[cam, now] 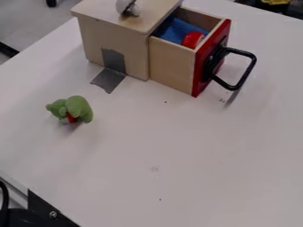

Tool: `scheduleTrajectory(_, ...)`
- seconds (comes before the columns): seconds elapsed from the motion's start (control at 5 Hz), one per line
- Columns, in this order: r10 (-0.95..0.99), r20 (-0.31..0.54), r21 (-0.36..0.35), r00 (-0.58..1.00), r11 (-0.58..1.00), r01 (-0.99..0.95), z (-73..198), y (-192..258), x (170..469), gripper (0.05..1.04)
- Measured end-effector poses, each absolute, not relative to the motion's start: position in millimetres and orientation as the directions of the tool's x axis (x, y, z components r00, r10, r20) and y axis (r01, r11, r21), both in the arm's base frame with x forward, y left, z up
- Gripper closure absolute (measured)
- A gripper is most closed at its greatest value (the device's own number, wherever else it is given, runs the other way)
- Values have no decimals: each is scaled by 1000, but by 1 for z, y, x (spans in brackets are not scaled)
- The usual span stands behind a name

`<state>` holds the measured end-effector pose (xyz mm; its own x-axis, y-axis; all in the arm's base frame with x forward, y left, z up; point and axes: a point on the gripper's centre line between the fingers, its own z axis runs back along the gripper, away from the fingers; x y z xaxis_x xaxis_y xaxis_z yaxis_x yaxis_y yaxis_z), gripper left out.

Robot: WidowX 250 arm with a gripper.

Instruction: Put the red brush on the table

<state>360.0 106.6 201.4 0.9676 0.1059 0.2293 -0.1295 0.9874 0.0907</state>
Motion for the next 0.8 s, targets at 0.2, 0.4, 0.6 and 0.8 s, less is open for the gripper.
scheduleTrajectory(0.2,108,190,81,976,989,-125,187,105,361,83)
scheduleTrajectory(0.4,48,171,64,984,996,-59,181,85,375,83)
scheduleTrajectory(0.6,-26,210,68,977,998,12,192,59,396,83)
scheduleTrajectory(0.8,-83,236,54,968,996,72,195,29,420,83)
